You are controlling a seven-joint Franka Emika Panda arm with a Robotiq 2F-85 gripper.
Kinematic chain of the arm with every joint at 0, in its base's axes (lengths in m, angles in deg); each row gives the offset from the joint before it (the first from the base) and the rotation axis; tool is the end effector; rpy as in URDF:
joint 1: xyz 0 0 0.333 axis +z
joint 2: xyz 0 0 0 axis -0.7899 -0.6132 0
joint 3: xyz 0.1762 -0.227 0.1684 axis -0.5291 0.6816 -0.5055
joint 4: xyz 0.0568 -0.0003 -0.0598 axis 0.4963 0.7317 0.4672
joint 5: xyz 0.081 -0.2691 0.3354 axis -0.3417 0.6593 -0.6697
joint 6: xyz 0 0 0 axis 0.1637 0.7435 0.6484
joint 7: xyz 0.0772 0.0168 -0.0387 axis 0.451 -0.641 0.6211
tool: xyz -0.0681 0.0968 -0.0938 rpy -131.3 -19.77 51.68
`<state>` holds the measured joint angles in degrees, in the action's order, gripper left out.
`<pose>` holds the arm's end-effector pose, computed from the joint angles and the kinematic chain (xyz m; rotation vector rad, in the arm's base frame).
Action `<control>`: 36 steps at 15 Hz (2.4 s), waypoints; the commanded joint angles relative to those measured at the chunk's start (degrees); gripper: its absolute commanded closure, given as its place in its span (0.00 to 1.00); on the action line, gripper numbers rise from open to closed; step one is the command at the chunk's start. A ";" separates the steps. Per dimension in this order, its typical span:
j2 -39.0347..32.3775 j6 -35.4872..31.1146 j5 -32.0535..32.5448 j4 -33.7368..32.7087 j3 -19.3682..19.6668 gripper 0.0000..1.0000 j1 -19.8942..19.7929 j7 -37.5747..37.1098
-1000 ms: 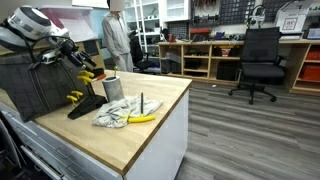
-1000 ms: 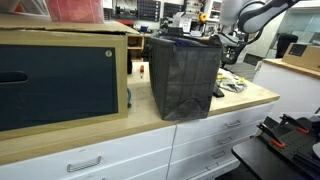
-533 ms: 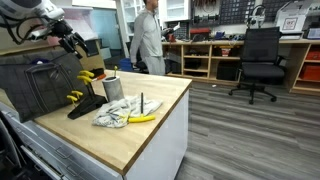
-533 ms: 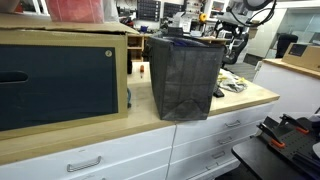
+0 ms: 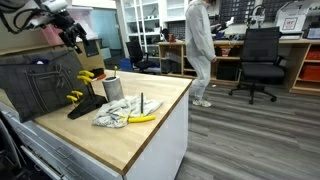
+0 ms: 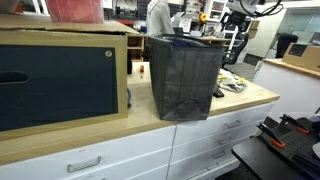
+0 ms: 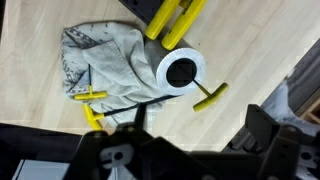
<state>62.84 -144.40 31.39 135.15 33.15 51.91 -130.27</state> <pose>0.6170 -0.0130 0.4327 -2.5291 1.6191 -0.5460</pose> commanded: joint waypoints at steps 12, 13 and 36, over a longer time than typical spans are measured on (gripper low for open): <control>-4.57 40.73 -30.60 -18.80 5.61 0.00 -4.21 49.47; -5.57 44.48 -30.09 -21.02 5.70 0.00 -4.45 51.38; -20.58 63.13 -16.52 -41.23 3.56 0.00 -4.40 75.01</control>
<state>43.78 -79.45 13.85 94.28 37.66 47.21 -55.52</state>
